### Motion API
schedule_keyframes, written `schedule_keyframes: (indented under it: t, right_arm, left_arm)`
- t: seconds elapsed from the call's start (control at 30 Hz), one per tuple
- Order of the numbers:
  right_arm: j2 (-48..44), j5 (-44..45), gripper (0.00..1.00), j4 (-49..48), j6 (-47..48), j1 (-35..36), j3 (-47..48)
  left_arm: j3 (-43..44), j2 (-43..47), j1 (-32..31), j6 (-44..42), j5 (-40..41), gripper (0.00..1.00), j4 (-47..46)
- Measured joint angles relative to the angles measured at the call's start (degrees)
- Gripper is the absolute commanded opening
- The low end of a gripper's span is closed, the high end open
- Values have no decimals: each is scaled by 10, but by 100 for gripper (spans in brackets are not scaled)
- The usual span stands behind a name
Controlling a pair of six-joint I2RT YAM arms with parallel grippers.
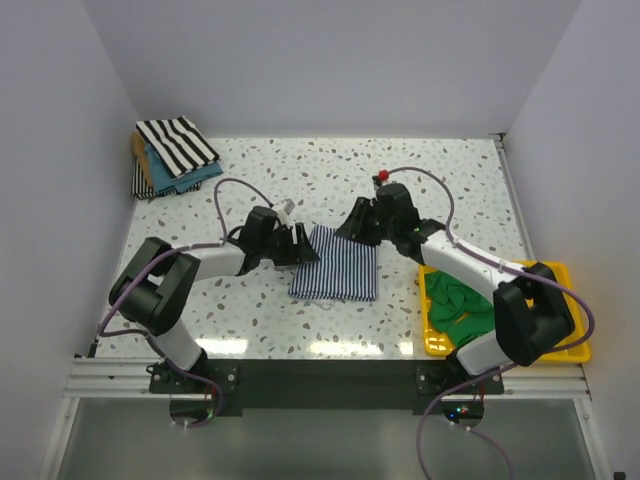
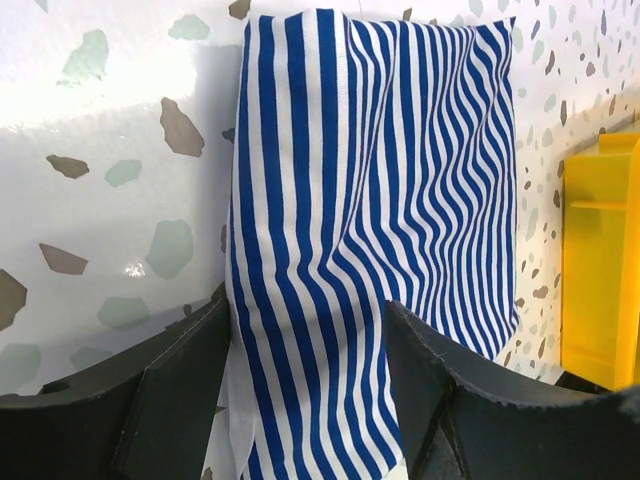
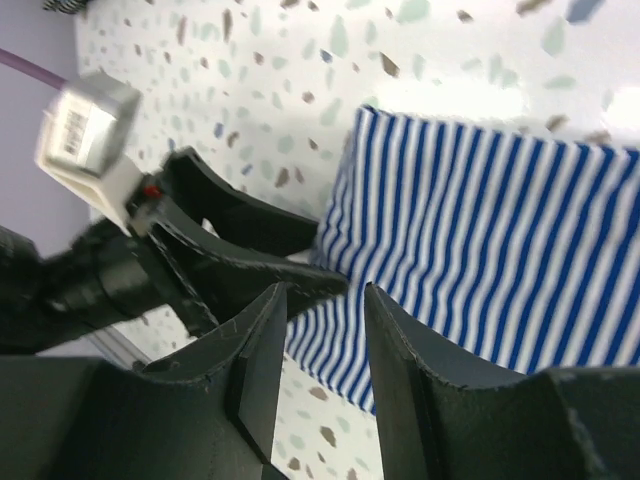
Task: Fold and stack the tank tops
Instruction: Fold the tank top
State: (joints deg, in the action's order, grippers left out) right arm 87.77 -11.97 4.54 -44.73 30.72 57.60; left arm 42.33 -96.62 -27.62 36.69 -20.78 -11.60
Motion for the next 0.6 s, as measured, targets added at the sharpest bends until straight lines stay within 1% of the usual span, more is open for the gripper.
schedule_keyframes:
  t: [0.13,0.3,0.43,0.6]
  right_arm:
    - [-52,42,39,32,12,13,-84]
    - [-58,79,38,67,18,26,-174]
    - [-56,91,36,71,19,26,-198]
    - [-50,95,34,47,19,27,-203]
  left_arm:
    - [-2,8,-6,0,14,67,12]
    - [-5,21,-17,5,49,68,34]
    - [-5,25,-22,8,63,71,42]
    - [-4,19,-26,7,61,71,41]
